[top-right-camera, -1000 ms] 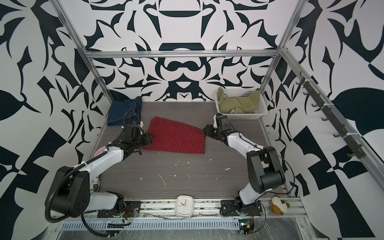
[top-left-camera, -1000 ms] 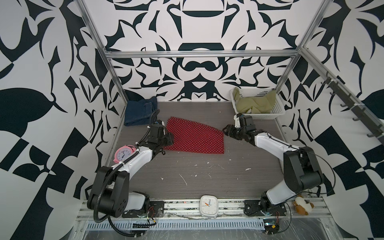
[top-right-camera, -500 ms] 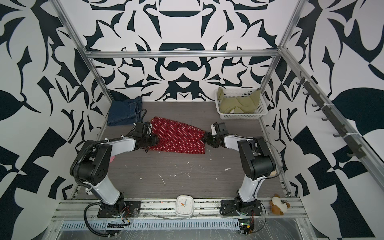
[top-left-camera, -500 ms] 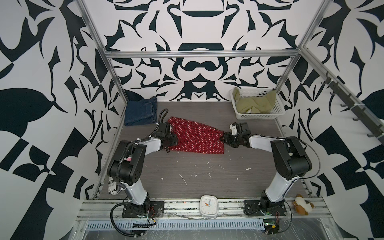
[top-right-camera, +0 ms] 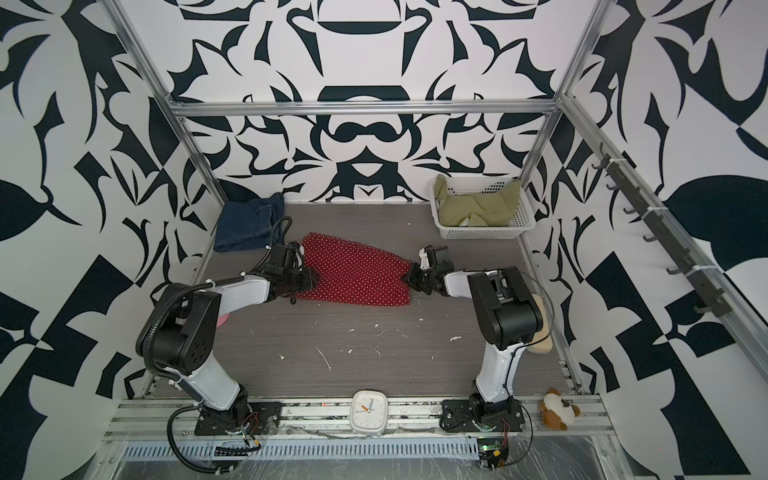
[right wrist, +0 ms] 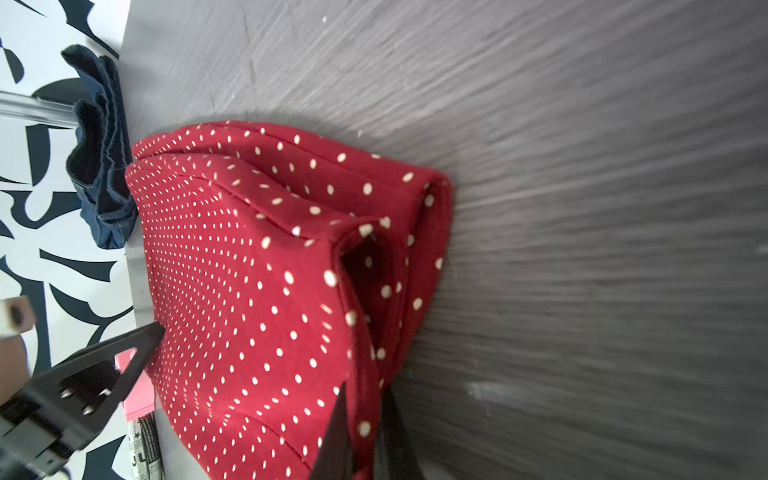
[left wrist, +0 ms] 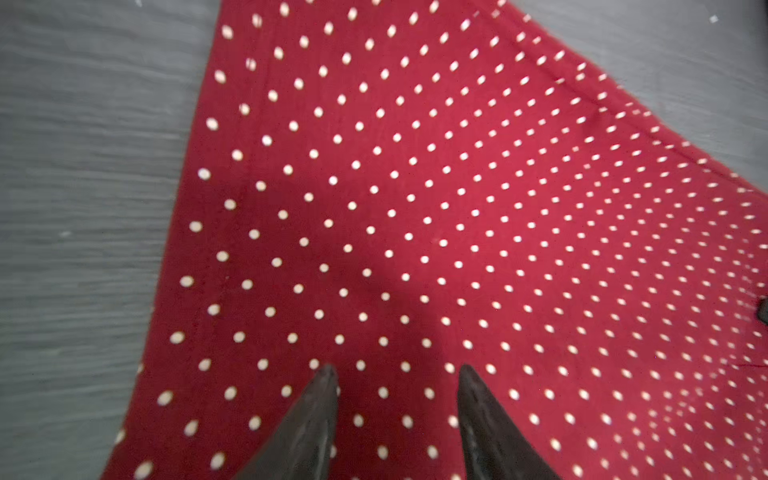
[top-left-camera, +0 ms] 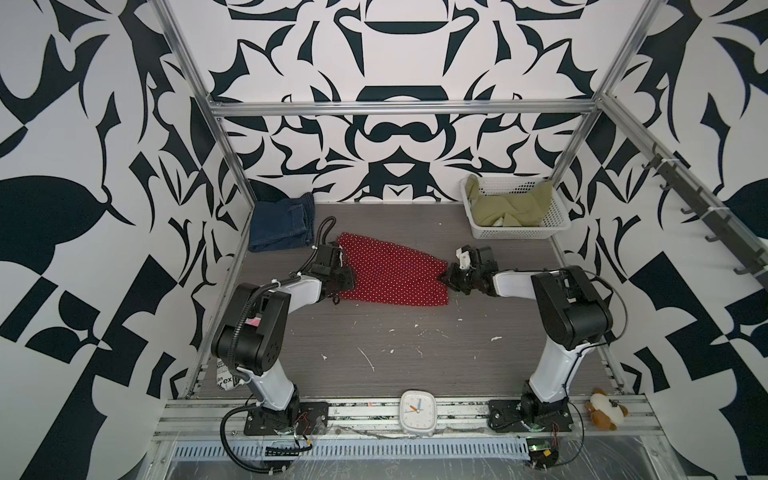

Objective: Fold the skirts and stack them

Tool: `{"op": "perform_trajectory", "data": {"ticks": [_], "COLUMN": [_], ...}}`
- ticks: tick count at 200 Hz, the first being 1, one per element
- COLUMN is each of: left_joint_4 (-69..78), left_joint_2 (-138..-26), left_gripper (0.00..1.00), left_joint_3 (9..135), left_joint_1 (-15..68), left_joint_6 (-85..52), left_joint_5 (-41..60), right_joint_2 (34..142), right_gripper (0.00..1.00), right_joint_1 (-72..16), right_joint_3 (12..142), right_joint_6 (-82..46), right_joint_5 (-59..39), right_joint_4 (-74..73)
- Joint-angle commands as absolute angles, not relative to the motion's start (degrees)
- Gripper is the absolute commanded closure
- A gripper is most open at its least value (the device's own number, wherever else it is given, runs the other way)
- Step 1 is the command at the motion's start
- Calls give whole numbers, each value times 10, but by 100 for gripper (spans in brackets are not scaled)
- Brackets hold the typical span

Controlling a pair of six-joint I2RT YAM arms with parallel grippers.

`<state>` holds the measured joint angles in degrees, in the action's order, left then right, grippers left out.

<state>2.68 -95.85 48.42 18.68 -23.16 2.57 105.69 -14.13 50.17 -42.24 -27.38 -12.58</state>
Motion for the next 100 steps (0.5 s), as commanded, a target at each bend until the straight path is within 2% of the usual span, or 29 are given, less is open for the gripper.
{"op": "perform_trajectory", "data": {"ticks": [1,65,85,94,100], "left_joint_4": [15,28,39,41,46], "left_joint_2": [-926,-1096,-1128,-1133,-1134], "left_gripper": [50,59,64,71,72], "left_joint_3": [504,631,650,650,646], "left_joint_1": [226,334,344,345,345], "left_joint_6": [-230,-244,-255,-264,-269], "left_joint_5": [8,4,13,14,13], "right_joint_2": [1029,980,961,954,950], "right_gripper": [100,100,100,100,100], "right_joint_1": [-145,-143,-142,-140,-138], "right_joint_3": [494,496,498,500,502], "right_joint_6": [-426,-389,-379,-376,-374], "right_joint_5": [-276,-245,-235,-228,-225], "right_joint_4": [-147,-86,-66,-56,-48]}}
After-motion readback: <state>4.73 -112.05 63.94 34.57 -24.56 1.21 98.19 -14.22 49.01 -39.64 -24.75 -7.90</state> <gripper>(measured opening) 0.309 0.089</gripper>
